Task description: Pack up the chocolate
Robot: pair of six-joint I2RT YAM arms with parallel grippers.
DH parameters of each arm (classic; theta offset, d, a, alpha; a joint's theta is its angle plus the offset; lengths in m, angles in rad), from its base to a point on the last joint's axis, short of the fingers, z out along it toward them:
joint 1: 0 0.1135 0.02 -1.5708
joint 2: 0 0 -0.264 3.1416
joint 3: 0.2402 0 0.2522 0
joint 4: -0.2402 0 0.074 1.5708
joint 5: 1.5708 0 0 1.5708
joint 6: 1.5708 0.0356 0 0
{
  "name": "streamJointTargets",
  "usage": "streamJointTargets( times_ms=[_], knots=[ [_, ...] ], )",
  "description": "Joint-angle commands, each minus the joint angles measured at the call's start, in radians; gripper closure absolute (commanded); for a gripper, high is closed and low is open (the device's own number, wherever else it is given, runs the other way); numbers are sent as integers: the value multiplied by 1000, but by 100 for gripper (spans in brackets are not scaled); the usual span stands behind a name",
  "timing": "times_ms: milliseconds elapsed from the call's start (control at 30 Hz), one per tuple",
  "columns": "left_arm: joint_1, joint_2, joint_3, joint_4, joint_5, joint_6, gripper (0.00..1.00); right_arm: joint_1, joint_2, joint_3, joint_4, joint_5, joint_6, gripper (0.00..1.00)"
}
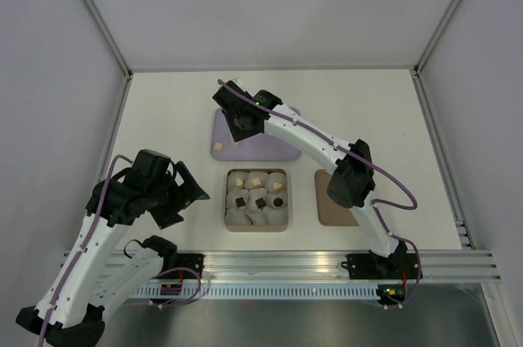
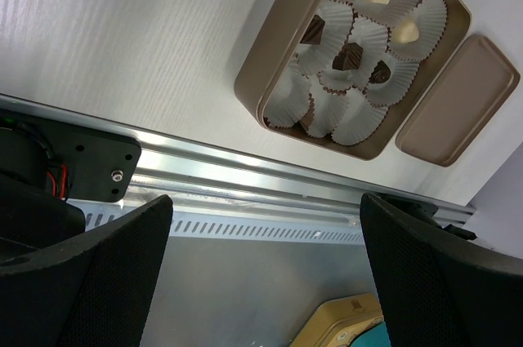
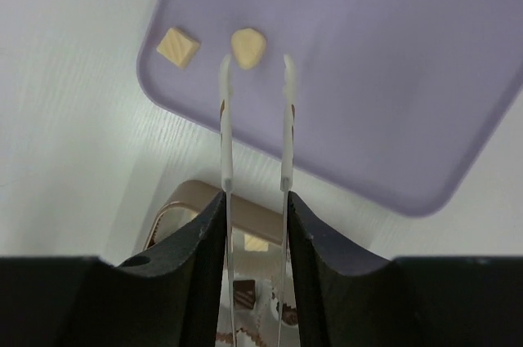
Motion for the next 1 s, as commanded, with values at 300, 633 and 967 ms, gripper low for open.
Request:
streamJointTargets(
  times_ms=[300,633,967],
  knots=[
    [3,-5,-37,8,23,-38,0,-23,123,68,68,-48,-99,59],
    [3,-17,-54,7,24,-49,1,-29,175,79,86,-73,-100,59],
    [3,0,-44,8,17,-44,0,-32,161,68,109,-62,-57,73]
  ],
)
